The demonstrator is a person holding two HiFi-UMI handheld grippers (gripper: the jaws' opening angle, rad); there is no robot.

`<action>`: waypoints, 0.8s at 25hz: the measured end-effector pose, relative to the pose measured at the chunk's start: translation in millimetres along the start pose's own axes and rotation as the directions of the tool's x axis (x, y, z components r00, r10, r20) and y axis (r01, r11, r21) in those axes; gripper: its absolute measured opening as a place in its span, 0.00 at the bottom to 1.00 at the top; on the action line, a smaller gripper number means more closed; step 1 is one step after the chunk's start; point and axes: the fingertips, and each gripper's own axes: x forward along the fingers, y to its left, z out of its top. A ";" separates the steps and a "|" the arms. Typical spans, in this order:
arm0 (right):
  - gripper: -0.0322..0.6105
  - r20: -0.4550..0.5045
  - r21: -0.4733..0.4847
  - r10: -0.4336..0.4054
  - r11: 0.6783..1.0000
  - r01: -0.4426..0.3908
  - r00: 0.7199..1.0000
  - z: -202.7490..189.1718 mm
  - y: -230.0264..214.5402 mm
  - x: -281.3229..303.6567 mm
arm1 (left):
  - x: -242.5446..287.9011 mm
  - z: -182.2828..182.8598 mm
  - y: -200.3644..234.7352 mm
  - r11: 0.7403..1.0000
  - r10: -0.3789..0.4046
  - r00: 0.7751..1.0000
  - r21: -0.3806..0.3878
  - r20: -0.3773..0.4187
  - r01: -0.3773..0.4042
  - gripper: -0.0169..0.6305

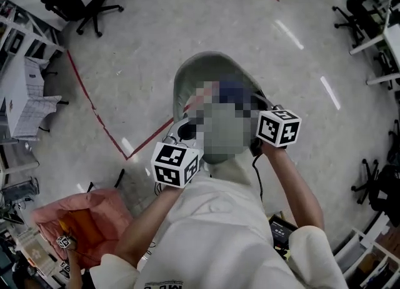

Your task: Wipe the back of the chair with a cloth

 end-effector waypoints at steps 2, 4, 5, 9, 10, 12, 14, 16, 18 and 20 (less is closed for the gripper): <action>0.17 -0.003 -0.048 0.032 0.998 -0.032 0.999 7.8 25.9 -11.8 | -13.5 11.0 -2.5 1.000 0.016 0.999 0.004 0.032 -0.016 0.03; 0.17 0.000 -0.070 0.068 0.995 -0.067 0.998 14.0 49.9 -21.8 | -24.9 24.1 -4.8 1.000 0.021 0.998 0.015 0.065 -0.022 0.03; 0.17 0.005 -0.072 0.086 0.994 -0.086 0.996 16.5 60.4 -26.6 | -29.5 30.1 -4.7 0.999 0.029 0.997 0.017 0.075 -0.030 0.03; 0.17 0.010 -0.070 0.123 0.990 -0.122 0.992 10.9 82.5 -54.0 | -43.0 35.3 -0.6 0.987 0.159 0.982 0.018 0.101 -0.162 0.03; 0.16 0.013 -0.066 0.133 0.989 -0.132 0.991 6.9 86.0 -61.0 | -45.8 34.9 -3.5 0.987 0.158 0.981 0.011 0.112 -0.160 0.03; 0.16 0.015 -0.051 0.165 0.985 -0.164 0.986 3.4 97.2 -73.9 | -53.2 41.8 -13.3 0.995 0.101 0.984 -0.029 0.145 -0.098 0.03; 0.17 0.018 -0.041 0.192 0.981 -0.191 0.981 5.7 111.0 -91.9 | -63.9 55.2 -26.2 0.997 0.058 0.981 -0.058 0.186 -0.048 0.03; 0.17 0.025 -0.042 0.204 0.978 -0.203 0.979 6.5 119.0 -113.2 | -72.4 62.8 -39.6 0.998 0.052 0.977 -0.047 0.206 -0.043 0.03; 0.17 0.040 -0.047 0.218 0.975 -0.216 0.975 8.3 121.6 -129.0 | -75.1 64.9 -51.5 0.999 0.046 0.978 -0.023 0.202 -0.042 0.03; 0.17 0.061 -0.081 0.222 0.973 -0.217 0.973 12.8 123.5 -141.4 | -76.1 62.0 -62.6 0.999 0.035 0.984 0.009 0.177 -0.037 0.03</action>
